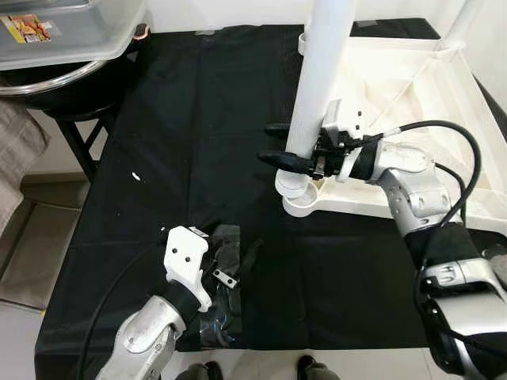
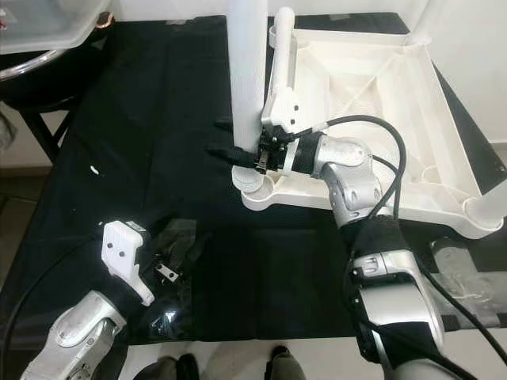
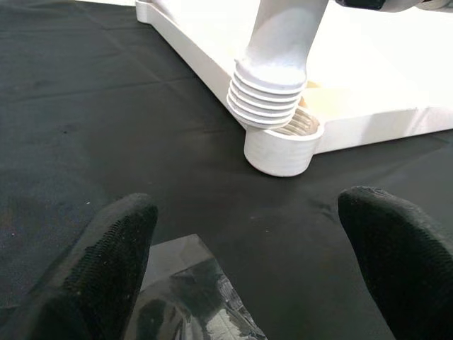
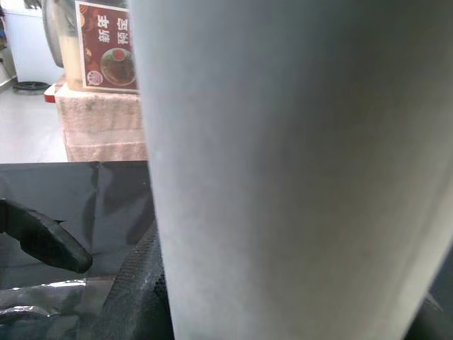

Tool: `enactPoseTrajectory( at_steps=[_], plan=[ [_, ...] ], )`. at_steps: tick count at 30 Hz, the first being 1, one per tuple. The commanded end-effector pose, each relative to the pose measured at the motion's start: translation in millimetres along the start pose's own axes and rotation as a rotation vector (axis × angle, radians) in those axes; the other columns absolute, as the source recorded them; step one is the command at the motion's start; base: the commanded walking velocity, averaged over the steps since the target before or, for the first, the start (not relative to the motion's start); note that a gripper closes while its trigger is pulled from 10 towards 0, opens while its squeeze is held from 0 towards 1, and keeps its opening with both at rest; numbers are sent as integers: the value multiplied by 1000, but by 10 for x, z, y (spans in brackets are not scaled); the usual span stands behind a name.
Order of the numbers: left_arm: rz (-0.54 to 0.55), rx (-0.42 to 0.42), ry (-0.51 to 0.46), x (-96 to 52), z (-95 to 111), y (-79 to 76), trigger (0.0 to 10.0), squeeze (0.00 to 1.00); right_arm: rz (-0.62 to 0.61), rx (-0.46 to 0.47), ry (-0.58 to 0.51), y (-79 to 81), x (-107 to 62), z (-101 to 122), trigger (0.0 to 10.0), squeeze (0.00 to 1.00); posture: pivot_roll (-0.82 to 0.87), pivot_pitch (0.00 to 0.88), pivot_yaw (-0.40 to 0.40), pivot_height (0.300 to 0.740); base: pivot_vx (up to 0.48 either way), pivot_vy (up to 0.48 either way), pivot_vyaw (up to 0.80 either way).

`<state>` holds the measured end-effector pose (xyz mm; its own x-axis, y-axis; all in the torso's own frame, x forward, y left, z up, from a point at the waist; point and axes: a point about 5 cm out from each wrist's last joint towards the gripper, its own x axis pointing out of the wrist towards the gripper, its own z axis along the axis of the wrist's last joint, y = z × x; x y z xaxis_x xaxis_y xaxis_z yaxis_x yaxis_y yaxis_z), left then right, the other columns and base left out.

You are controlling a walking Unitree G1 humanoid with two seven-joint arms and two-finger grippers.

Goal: Building children table

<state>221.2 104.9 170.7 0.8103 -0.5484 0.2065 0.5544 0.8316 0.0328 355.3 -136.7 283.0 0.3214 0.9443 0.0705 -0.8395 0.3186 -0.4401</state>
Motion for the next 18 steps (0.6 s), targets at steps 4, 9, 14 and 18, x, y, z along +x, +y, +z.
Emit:
enactPoseTrajectory(
  at_steps=[4,9,14,18],
  plan=[
    [-2,12,26,-42,-24,-4,10000,0,32,32,23,30,-26,-72,10000,0,26,318,17,740,0,0,0],
    [0,12,26,-39,-25,-2,10000,0,75,67,7,88,-51,-90,10000,0,28,318,17,740,0,0,0],
    [2,9,27,-35,-27,0,10000,0,128,95,12,148,-104,-106,10000,0,27,319,19,740,0,0,0],
    [1,7,27,-30,-26,6,10000,0,149,101,19,135,-150,-78,10000,0,26,320,21,740,0,0,0]
  ],
)
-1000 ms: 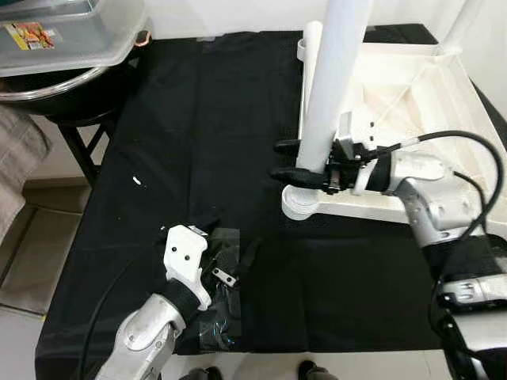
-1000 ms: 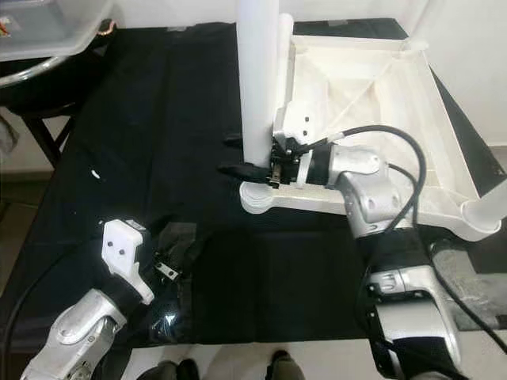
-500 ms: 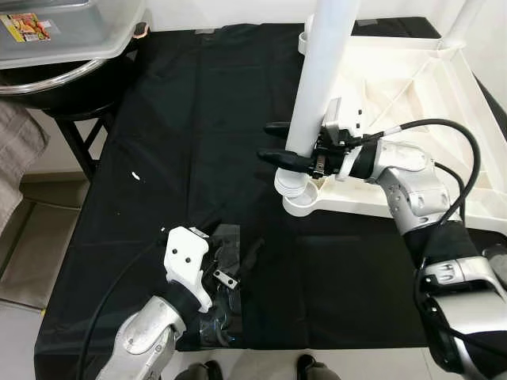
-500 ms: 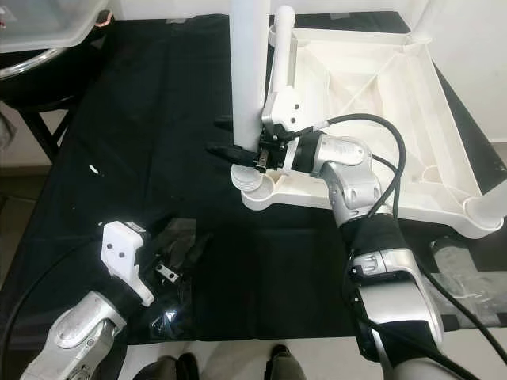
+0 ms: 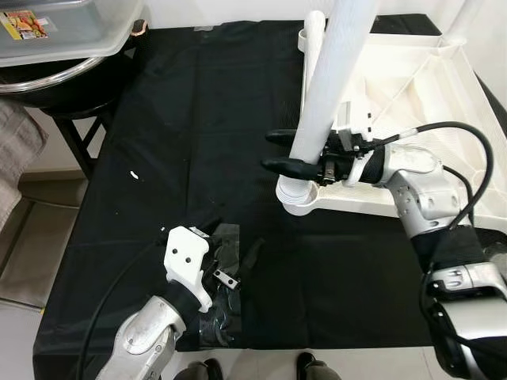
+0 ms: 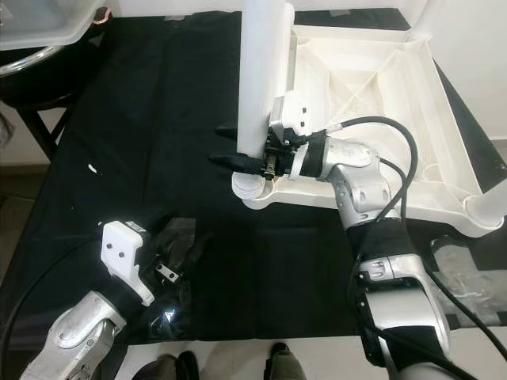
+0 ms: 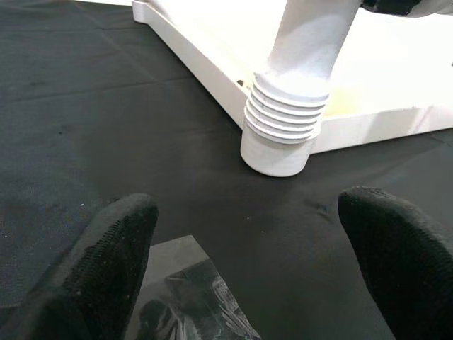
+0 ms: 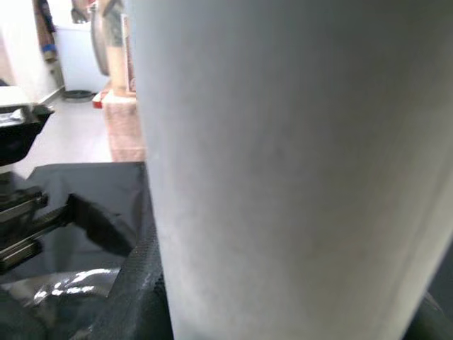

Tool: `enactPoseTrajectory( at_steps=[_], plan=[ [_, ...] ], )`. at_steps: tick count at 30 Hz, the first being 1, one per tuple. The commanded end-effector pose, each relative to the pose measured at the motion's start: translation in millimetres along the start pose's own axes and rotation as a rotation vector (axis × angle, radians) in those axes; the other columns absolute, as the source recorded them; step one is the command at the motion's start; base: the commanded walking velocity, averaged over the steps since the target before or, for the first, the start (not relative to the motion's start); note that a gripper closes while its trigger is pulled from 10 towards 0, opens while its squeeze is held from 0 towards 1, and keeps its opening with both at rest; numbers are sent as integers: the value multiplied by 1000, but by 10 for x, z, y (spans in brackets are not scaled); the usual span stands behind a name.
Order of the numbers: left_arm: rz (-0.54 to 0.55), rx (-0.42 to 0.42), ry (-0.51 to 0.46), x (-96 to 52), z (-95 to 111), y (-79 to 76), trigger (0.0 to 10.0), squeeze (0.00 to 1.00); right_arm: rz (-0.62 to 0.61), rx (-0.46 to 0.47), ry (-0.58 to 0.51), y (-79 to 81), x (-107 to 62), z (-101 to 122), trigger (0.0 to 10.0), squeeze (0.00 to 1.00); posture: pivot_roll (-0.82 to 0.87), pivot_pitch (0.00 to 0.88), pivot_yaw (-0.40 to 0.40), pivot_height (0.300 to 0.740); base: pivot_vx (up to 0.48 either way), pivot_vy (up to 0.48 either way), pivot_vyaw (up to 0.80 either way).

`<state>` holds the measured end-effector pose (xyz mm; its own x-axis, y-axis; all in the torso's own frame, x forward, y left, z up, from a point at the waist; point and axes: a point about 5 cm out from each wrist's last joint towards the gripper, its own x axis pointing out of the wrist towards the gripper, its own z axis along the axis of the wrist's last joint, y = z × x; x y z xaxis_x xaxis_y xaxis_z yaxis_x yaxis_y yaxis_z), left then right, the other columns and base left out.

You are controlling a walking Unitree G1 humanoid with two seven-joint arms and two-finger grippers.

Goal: Building children table

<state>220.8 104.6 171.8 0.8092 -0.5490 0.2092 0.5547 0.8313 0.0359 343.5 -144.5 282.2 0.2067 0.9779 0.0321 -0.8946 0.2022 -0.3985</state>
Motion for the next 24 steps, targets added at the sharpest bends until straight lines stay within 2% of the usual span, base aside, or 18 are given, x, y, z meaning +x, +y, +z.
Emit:
enactPoseTrajectory(
  at_steps=[1,7,8,24],
  plan=[
    [3,4,30,-32,-37,10,10000,0,23,50,32,55,-32,-119,10000,0,26,320,21,740,0,0,0],
    [3,5,30,-28,-35,14,10000,0,7,26,77,8,-76,-131,10000,0,23,321,21,740,0,0,0],
    [2,6,30,-28,-34,15,10000,0,-27,11,92,-23,-81,-145,10000,0,24,323,22,740,0,0,0],
    [1,7,29,-24,-28,14,10000,0,-93,16,88,-87,-63,-156,10000,0,24,327,20,740,0,0,0]
  ],
)
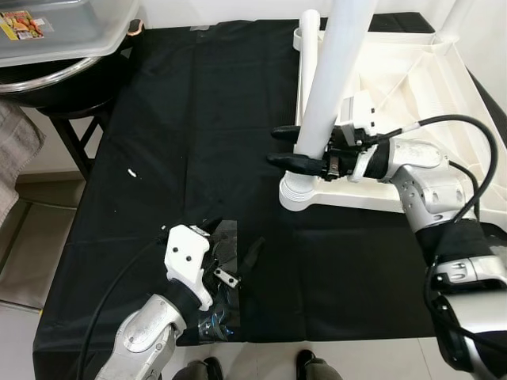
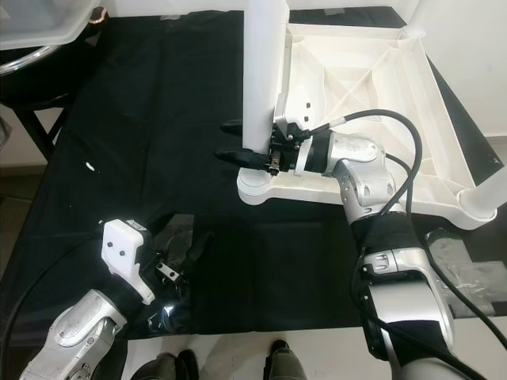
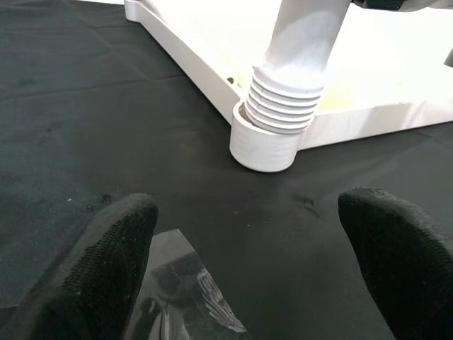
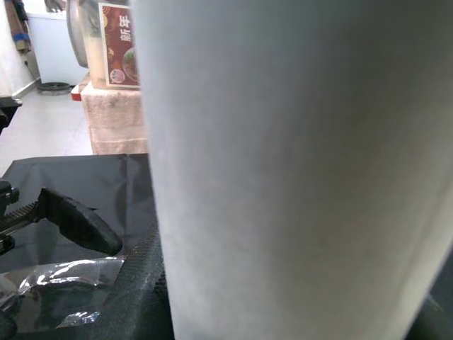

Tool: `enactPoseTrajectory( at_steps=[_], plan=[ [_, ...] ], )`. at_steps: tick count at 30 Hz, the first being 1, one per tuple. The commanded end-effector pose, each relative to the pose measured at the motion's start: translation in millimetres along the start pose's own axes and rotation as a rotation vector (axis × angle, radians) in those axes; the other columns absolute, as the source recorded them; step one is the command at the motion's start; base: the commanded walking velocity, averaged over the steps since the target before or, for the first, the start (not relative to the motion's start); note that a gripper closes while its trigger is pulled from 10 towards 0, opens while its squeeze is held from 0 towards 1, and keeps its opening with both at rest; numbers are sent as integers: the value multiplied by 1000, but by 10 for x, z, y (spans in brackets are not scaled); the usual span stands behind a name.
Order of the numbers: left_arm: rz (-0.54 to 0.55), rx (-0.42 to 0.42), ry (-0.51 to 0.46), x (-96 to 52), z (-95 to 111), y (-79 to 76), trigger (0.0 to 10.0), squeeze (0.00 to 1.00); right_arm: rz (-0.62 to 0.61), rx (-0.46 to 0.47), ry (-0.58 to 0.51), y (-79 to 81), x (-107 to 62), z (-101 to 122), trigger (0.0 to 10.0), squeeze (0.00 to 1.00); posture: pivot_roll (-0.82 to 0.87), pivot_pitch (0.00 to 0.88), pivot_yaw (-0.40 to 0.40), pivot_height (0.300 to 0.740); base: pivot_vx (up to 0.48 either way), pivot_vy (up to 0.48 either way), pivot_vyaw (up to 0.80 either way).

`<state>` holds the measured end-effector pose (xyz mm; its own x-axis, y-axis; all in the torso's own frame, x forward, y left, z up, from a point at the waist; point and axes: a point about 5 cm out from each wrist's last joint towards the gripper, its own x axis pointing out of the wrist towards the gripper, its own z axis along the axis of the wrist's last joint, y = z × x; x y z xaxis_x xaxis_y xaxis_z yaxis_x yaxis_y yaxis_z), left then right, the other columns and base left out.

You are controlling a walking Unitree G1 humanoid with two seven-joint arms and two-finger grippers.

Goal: Building children table

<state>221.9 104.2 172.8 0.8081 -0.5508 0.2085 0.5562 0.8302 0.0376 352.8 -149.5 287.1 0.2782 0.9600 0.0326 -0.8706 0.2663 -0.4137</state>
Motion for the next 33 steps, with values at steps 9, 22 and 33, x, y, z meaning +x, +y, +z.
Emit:
enactPoseTrajectory(
  at_steps=[9,22,33],
  plan=[
    [3,6,28,-33,-31,14,10000,0,-79,34,40,-35,0,-146,10000,0,28,333,21,740,0,0,0],
    [2,7,30,-42,-24,12,10000,0,-100,34,32,-78,33,-134,10000,0,31,340,21,740,0,0,0],
    [3,8,30,-37,-22,14,10000,0,7,62,38,54,106,-186,10000,0,33,342,21,740,0,0,0]
  ],
)
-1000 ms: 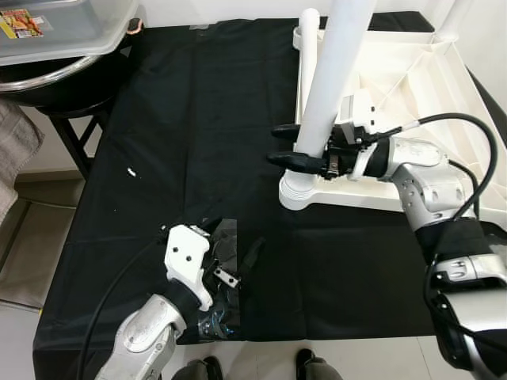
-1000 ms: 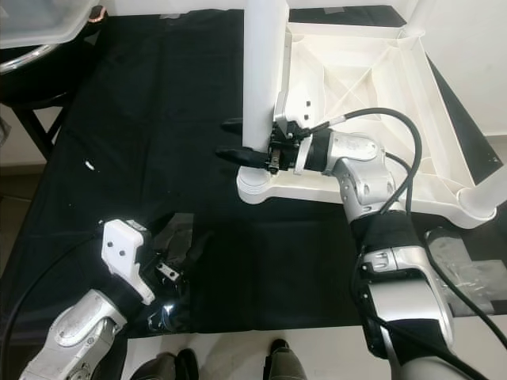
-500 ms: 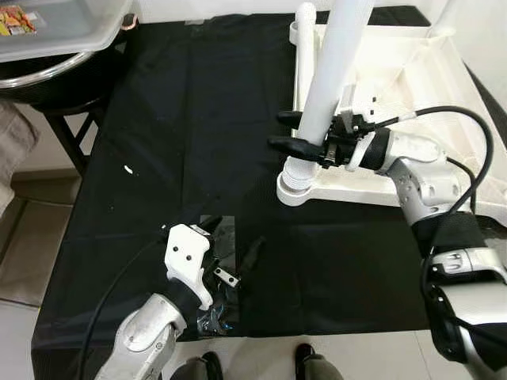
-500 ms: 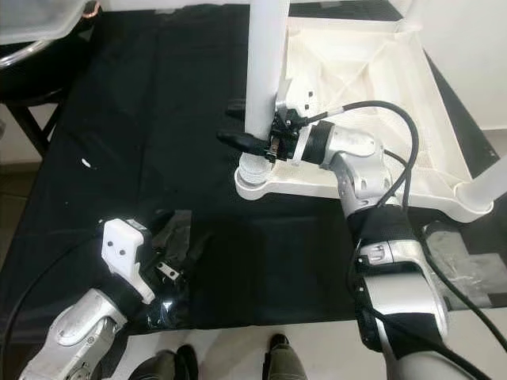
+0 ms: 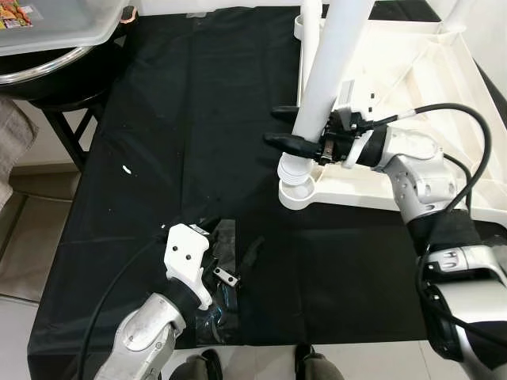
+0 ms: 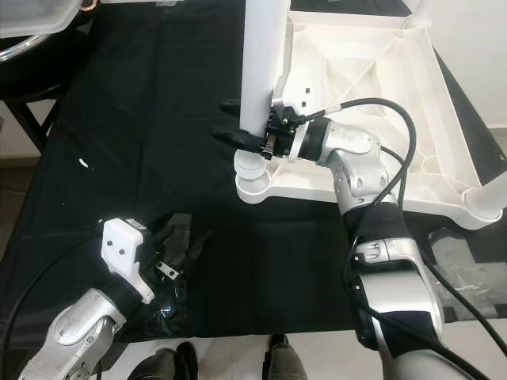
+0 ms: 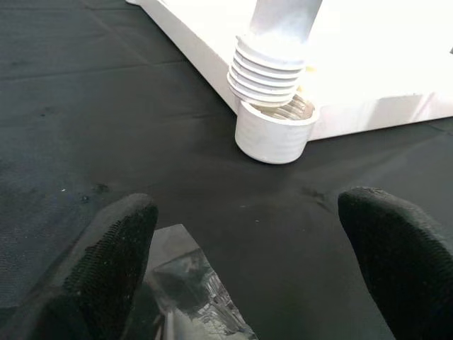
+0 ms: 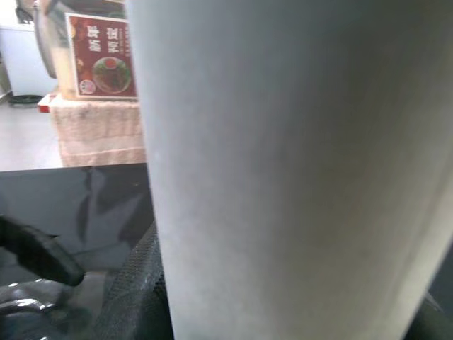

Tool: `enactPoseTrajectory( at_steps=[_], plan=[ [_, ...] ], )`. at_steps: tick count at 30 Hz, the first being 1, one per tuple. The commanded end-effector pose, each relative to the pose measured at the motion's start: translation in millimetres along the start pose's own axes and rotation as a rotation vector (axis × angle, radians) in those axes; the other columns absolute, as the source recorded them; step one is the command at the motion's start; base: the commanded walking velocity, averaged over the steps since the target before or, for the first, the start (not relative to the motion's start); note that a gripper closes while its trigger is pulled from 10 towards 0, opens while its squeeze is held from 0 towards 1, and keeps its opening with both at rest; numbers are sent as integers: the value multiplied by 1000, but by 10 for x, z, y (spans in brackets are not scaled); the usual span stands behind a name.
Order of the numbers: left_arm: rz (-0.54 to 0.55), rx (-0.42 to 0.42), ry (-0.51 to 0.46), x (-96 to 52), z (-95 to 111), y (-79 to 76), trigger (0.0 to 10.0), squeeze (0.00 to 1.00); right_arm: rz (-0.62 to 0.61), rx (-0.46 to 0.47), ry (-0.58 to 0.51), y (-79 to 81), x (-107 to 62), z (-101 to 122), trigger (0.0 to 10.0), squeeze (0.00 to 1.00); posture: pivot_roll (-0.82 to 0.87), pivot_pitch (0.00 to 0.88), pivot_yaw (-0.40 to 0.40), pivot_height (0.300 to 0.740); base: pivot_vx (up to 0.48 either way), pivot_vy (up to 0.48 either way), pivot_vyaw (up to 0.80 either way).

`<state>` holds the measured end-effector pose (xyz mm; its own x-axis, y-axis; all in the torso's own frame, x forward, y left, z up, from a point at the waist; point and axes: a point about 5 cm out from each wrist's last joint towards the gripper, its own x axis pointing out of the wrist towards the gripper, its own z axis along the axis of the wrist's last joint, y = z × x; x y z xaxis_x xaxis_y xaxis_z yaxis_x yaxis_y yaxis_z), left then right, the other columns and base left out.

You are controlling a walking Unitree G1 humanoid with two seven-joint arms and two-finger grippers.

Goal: Building children table

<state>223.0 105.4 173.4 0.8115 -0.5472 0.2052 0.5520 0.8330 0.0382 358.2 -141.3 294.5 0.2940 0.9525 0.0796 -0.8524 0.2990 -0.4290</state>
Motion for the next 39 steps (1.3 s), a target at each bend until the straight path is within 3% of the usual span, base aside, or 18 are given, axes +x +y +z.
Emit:
enactPoseTrajectory(
  at_steps=[1,29,39],
  plan=[
    [-1,7,26,-39,-27,-1,10000,0,56,82,79,125,-8,-235,10000,0,29,343,20,740,0,0,0],
    [0,2,24,-40,-9,-1,10000,0,151,134,95,240,19,-256,10000,0,26,362,21,740,0,0,0],
    [1,0,24,-52,0,-8,10000,0,215,241,81,243,-19,-313,10000,0,34,373,16,740,0,0,0]
  ],
)
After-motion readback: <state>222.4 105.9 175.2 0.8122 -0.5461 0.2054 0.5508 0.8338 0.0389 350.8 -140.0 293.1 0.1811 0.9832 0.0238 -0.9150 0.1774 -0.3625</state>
